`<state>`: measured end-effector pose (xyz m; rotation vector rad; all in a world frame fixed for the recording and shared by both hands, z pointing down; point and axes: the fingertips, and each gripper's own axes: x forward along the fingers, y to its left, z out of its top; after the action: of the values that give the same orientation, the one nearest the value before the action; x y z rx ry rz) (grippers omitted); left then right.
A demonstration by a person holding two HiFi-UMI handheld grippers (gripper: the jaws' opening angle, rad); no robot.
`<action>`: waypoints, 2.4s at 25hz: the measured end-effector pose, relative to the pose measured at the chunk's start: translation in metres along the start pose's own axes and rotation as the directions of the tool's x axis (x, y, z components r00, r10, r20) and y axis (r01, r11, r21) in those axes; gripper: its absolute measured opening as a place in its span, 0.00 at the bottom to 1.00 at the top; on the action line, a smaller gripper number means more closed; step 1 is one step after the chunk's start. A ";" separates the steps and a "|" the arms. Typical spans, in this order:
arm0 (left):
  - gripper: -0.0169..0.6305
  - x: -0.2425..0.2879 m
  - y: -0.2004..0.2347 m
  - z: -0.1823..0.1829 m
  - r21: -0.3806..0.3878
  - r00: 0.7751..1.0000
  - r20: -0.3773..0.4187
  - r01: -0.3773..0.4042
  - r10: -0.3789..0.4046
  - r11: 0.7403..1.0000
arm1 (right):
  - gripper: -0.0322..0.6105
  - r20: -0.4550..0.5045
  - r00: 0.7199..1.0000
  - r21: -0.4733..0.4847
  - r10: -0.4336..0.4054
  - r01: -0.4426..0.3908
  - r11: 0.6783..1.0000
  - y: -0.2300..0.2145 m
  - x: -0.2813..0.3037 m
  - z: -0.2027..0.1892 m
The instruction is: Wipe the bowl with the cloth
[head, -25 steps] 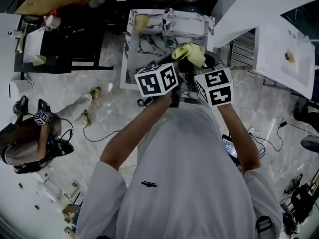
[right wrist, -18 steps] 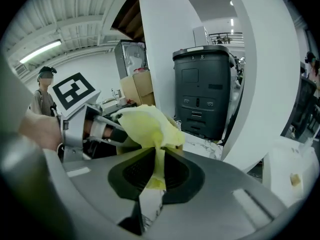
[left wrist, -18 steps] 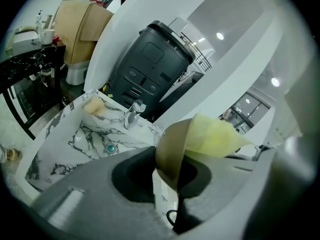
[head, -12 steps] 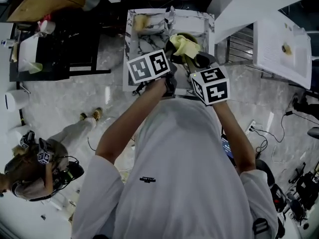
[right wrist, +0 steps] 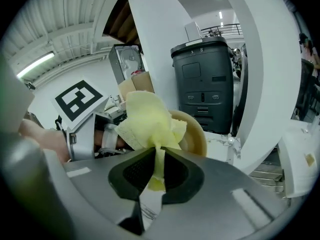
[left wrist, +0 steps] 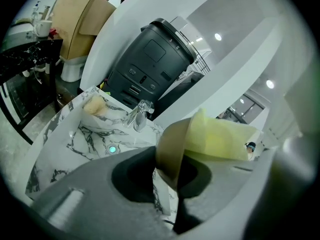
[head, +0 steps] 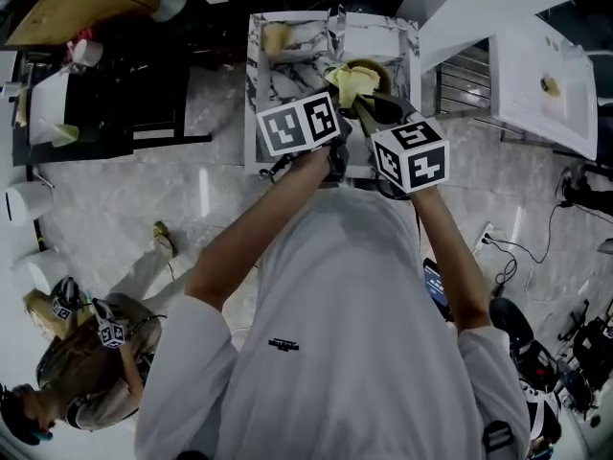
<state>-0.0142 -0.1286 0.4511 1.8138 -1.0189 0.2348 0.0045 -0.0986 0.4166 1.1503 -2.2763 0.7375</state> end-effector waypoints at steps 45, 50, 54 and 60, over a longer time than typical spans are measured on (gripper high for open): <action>0.11 -0.009 -0.004 -0.032 0.142 0.997 -0.073 0.005 0.005 0.990 | 0.11 -0.023 0.991 -0.099 -0.133 0.131 0.986 -0.013 0.007 -0.005; 0.11 -0.014 0.000 -0.016 0.138 0.999 -0.030 -0.007 0.012 0.990 | 0.11 -0.001 0.981 -0.106 -0.192 0.191 0.976 -0.021 0.006 0.002; 0.11 -0.017 0.006 -0.007 0.141 1.000 -0.019 -0.019 0.022 0.990 | 0.11 -0.011 0.984 -0.107 -0.178 0.176 0.979 -0.021 -0.001 0.000; 0.11 -0.011 0.003 0.007 0.140 1.000 -0.011 -0.007 0.008 0.990 | 0.10 -0.033 0.992 -0.077 -0.126 0.123 0.989 -0.017 -0.001 -0.009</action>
<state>-0.0249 -0.1293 0.4438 1.9331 -1.0230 0.3280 0.0210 -0.1005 0.4269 1.2198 -2.1598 0.6158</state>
